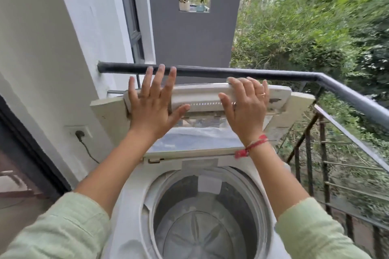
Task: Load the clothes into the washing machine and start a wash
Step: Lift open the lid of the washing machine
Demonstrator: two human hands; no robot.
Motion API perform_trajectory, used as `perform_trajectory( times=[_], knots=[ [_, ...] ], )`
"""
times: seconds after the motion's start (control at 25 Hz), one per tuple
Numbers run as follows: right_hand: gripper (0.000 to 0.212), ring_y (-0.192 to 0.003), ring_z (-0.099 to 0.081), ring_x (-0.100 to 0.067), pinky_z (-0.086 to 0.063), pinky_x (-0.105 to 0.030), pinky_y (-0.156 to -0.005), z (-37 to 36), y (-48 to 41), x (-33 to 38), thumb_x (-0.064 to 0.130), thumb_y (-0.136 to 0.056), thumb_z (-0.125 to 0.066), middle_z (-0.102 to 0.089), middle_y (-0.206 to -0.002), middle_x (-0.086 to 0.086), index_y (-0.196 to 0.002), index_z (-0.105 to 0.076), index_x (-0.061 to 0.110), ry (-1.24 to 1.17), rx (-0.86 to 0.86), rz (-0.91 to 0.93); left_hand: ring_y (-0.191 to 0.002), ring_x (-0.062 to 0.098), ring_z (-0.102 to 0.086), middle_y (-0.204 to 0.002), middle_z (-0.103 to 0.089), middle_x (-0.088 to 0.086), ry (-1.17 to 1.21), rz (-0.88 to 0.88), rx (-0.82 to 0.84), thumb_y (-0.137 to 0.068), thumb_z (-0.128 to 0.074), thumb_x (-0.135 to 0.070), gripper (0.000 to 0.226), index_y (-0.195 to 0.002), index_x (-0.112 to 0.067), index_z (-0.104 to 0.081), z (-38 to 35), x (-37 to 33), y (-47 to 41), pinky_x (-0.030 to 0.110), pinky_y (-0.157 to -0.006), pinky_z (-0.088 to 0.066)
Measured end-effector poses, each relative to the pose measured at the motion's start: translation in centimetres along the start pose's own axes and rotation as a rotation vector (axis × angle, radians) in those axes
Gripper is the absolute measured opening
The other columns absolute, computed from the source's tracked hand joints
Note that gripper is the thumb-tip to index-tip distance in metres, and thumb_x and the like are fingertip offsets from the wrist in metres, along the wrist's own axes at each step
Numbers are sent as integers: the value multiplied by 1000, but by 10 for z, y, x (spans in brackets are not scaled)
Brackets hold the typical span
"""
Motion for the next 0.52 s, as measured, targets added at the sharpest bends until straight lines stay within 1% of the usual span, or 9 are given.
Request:
perform_trajectory(
  times=[0.12, 0.2, 0.28, 0.36, 0.52],
  knots=[
    [55, -109, -55, -25, -24, -45, -110, -31, -30, -1, 57, -94, -26, -65, -108, 0, -111, -62, 20, 7, 63, -31, -140, 28, -20, -141, -39, 10, -15, 20, 92, -78, -10, -80, 90, -150, -26, -8, -20, 12, -36, 53, -110, -10],
    [54, -108, -56, -26, -25, -45, -109, -50, -46, -3, 56, -94, -26, -66, -107, -1, -110, -63, 20, 5, 107, -58, -140, 27, -20, -140, -42, 10, -1, 32, 144, -76, -8, -81, 90, -150, -28, -6, -34, 19, -55, 52, -111, -10],
    [51, -106, -57, -27, -26, -45, -109, -66, -57, -4, 54, -94, -28, -67, -105, -1, -106, -64, 20, 6, 124, -80, -143, 25, -16, -144, -39, 9, 11, 38, 178, -76, -7, -81, 90, -149, -30, -3, -46, 24, -70, 52, -113, -7],
    [48, -103, -57, -27, -28, -44, -108, -79, -63, -5, 52, -94, -29, -68, -102, -1, -102, -64, 21, 19, 129, -86, -145, 23, -8, -150, -31, 8, 15, 42, 204, -76, -7, -82, 89, -149, -31, 0, -57, 28, -80, 52, -114, -2],
    [47, -94, -58, -27, -37, -43, -101, -97, -74, -9, 50, -95, -27, -68, -93, -1, -95, -64, 21, 33, 126, -75, -146, 20, 8, -158, -9, 3, 12, 45, 266, -75, -4, -83, 90, -149, -31, 7, -70, 33, -93, 53, -114, 5]
  ],
)
Point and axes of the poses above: each hand's wrist, its own y-axis away from the middle knuckle, its own z-axis out of the back of the hand, x = y × z, the point moved 1 cm from there along -y, towards the middle knuckle
